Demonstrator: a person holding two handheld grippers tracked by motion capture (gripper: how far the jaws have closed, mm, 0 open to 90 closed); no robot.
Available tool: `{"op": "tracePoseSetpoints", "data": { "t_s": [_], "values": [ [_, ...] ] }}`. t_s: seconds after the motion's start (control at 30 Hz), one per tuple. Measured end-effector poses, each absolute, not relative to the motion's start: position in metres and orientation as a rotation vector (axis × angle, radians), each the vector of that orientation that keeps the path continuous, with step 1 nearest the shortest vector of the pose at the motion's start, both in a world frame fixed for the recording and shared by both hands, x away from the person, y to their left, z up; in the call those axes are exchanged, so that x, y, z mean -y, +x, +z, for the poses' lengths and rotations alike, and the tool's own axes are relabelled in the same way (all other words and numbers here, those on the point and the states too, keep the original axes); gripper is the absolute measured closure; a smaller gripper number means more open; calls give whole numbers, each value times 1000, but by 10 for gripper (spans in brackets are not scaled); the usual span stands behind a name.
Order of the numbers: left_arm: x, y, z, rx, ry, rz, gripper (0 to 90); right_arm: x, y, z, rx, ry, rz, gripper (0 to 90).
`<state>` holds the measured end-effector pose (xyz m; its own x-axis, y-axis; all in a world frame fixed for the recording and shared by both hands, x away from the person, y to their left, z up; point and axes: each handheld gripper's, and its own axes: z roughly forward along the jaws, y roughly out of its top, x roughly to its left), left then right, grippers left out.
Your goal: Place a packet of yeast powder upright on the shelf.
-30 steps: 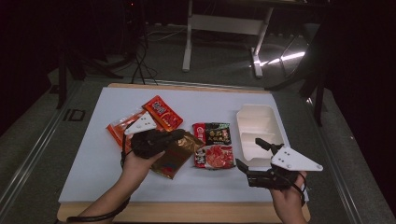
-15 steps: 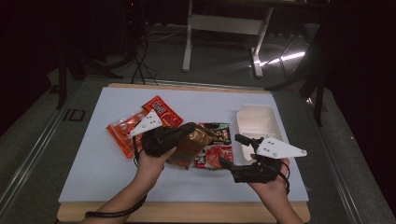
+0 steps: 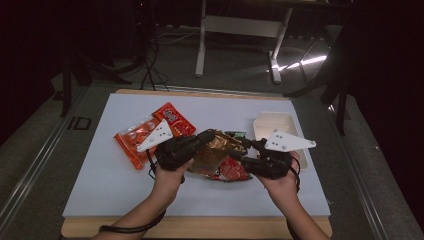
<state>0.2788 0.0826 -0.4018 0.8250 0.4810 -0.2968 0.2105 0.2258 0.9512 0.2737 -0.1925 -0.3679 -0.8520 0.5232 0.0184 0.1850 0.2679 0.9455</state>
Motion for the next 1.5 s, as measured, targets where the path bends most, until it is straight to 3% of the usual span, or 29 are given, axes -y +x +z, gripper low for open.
{"op": "tracePoseSetpoints", "data": {
  "t_s": [0.13,0.33,0.53,0.73,0.8,0.83,1.0,1.13,1.23,1.5],
  "values": [
    [-81,279,-402,-609,1333,161,893,193,281,-366,-2264,648,1631,616],
    [-79,278,-401,-594,1348,189,891,195,291,-362,-2327,630,1673,838],
    [-80,276,-401,-560,1386,241,858,198,294,-358,-2390,586,1674,883],
    [-85,276,-397,-581,1411,262,608,200,298,-355,-2429,567,1652,892],
    [-87,276,-395,-595,1430,259,465,200,299,-354,-2449,555,1644,895],
    [-88,276,-394,-594,1437,262,441,200,300,-354,-2457,549,1630,895],
    [-92,275,-394,-603,1507,256,155,202,305,-351,-2484,539,1620,897],
    [-92,270,-395,-605,1564,330,126,204,308,-349,-2495,532,1608,896],
    [-96,270,-397,-602,1566,339,12,206,309,-348,-2504,519,1611,896],
    [-107,267,-403,-587,1574,319,12,211,314,-342,-2517,496,1604,895]
  ]
}}
